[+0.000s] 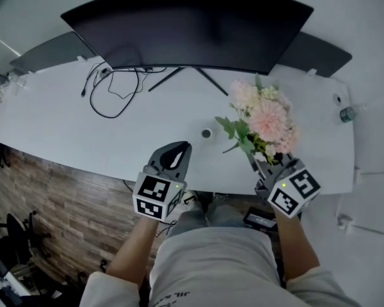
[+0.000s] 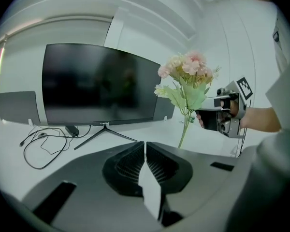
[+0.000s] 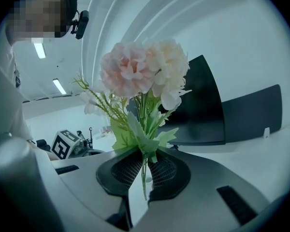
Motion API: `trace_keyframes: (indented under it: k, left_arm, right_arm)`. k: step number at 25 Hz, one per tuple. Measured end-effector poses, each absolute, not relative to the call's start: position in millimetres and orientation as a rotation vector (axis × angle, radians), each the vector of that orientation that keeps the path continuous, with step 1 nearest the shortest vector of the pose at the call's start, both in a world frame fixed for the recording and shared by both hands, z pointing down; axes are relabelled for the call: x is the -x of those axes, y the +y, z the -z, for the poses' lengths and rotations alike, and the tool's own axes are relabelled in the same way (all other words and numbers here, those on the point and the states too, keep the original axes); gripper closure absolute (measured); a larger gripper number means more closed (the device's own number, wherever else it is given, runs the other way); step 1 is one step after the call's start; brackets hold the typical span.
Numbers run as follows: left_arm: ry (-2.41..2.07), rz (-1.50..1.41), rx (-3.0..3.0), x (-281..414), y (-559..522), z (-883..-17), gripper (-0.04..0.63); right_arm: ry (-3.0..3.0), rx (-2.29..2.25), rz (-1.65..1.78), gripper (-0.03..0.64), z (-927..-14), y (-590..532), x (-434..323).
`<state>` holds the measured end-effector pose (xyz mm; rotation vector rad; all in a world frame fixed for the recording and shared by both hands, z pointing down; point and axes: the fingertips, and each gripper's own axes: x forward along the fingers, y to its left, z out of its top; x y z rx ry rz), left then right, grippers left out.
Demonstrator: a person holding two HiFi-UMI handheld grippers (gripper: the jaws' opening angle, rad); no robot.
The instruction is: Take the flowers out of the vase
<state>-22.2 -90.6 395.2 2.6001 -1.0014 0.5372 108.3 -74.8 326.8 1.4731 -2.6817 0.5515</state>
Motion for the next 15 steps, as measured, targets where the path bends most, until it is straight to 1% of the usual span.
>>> trace_keyframes:
  k: [2, 15]
  left_arm:
    - [-1.008, -0.531, -2.583, 24, -86, -394, 0.592]
    - [-1.085, -0.403, -2.509, 25, -70, -375, 0.592]
  right_arm:
    - [-2.693, -1.467, -0.552, 0.56, -324, -75, -107]
    - [-2.703, -1.42, -0.544, 0.56, -323, -73, -101]
